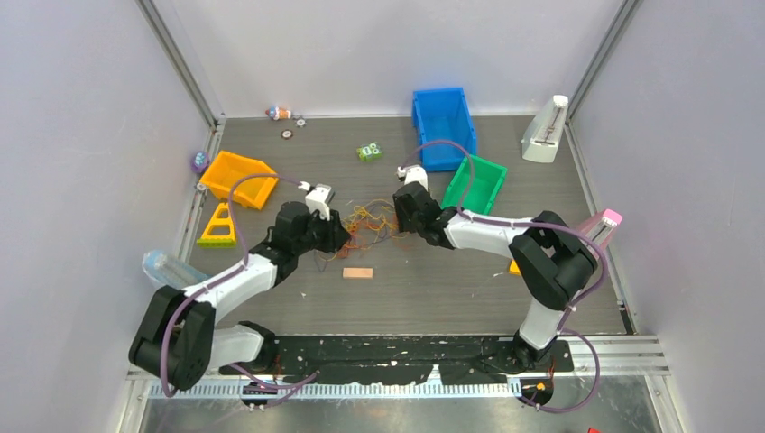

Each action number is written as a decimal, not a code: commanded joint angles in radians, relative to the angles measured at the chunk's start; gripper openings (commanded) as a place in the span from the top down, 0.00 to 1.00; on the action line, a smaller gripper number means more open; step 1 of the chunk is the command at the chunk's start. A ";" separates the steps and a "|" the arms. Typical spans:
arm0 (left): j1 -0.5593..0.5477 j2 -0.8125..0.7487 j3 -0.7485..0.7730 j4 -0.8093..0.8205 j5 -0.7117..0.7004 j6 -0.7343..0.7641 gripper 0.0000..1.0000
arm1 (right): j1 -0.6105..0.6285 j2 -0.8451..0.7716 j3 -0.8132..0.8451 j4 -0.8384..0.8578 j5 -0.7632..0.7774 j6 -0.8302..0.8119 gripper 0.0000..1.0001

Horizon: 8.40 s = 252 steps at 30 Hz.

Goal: Untangle the cables
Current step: Untie the cable.

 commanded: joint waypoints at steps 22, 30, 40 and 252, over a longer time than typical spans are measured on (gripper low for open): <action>-0.146 0.261 0.379 -0.257 0.045 0.085 0.64 | -0.053 -0.201 -0.121 0.141 -0.095 -0.069 0.34; -0.144 0.305 0.339 -0.170 0.031 0.073 0.63 | -0.053 -0.048 0.116 -0.067 -0.265 -0.122 0.42; -0.137 0.257 0.302 -0.160 -0.057 0.081 0.63 | -0.057 0.066 0.143 -0.101 -0.219 -0.093 0.42; -0.187 -0.111 0.246 -0.643 -0.353 0.015 0.60 | -0.004 -0.022 -0.039 0.212 -0.284 0.036 0.94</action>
